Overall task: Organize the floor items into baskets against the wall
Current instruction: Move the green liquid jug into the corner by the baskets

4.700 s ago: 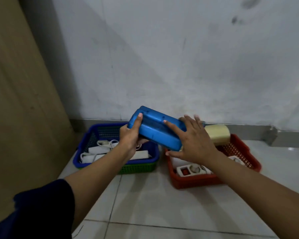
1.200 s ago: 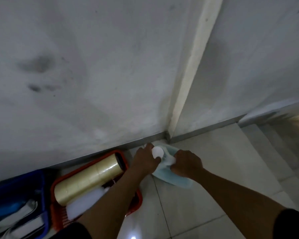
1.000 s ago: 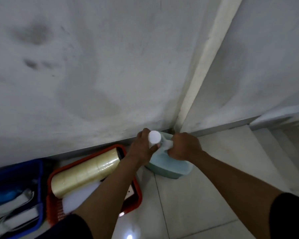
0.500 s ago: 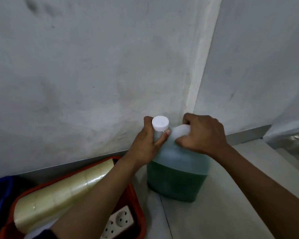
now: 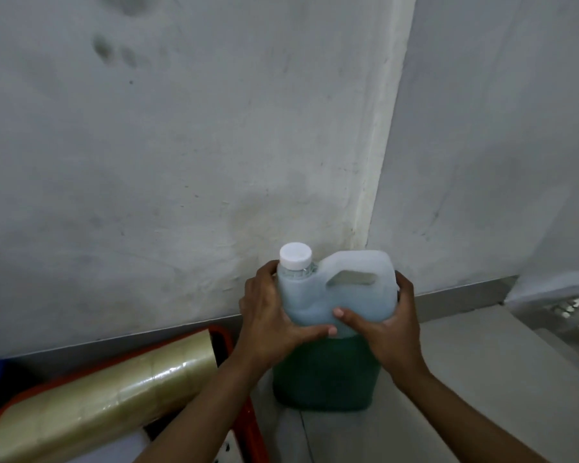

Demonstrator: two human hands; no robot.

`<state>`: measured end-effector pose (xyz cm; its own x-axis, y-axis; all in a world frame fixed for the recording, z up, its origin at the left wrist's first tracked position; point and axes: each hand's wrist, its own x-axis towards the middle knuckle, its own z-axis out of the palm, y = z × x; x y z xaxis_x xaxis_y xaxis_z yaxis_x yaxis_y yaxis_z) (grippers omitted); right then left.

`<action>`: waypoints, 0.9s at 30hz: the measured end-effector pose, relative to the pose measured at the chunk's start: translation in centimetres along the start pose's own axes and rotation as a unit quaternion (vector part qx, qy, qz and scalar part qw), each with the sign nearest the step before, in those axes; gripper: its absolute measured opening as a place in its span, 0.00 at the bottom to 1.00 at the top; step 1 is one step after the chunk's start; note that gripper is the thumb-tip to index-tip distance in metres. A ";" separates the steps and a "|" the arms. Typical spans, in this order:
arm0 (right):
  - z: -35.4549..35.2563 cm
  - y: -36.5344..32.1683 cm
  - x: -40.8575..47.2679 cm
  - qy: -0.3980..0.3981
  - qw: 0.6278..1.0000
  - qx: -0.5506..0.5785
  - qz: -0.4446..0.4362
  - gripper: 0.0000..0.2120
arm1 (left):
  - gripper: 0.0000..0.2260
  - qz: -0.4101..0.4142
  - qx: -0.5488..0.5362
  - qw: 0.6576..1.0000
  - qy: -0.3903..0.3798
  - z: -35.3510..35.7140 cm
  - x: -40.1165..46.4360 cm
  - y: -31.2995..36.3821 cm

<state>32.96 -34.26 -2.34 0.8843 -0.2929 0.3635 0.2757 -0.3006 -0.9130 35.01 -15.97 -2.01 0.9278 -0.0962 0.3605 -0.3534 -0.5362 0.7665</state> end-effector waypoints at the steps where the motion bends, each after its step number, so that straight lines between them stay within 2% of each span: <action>1: -0.1 0.3 0.9 -0.031 1.000 0.005 -0.003 0.46 | 0.49 -0.004 0.004 0.999 0.032 0.3 -0.3 -0.2; 4: 0.4 1.2 3.5 -0.079 0.997 0.010 0.005 0.43 | 0.50 0.010 -0.013 0.996 0.084 1.3 0.0 -1.4; 8: 1.7 2.1 6.2 -0.100 0.995 0.014 0.013 0.44 | 0.49 0.031 -0.025 0.992 0.120 1.2 2.0 -2.9; 13: 2.5 3.2 6.8 -0.100 0.994 0.034 0.007 0.43 | 0.48 0.083 -0.039 0.989 0.118 0.9 3.1 -4.4; 17: 2.1 3.4 7.0 -0.109 0.994 0.010 0.008 0.46 | 0.47 0.096 0.001 0.988 0.118 0.9 2.9 -4.4; 21: 1.4 2.0 6.5 -0.123 0.991 -0.054 0.007 0.45 | 0.47 0.064 0.049 0.997 0.005 -1.1 2.2 -4.3; 23: 1.4 0.8 5.6 -0.080 0.990 -0.110 -0.027 0.46 | 0.48 0.041 0.117 0.990 -0.071 -3.2 1.0 -4.0; 24: 1.3 0.2 5.0 -0.035 0.982 -0.170 -0.081 0.44 | 0.47 0.020 0.151 0.982 -0.112 -4.5 0.0 -3.8; 26: 1.7 -1.0 3.6 0.030 0.921 -0.301 -0.247 0.36 | 0.41 0.003 0.228 0.956 -0.183 -7.2 -2.4 -3.5; 27: 2.4 -2.0 2.5 0.008 0.888 -0.330 -0.320 0.31 | 0.38 0.009 0.277 0.938 -0.210 -8.8 -4.1 -3.5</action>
<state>35.59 -32.19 -0.08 0.6189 0.1189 0.7764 0.4345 -0.8753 -0.2122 31.43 -6.33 -1.48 0.9290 -0.3678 0.0407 -0.3603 -0.8738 0.3265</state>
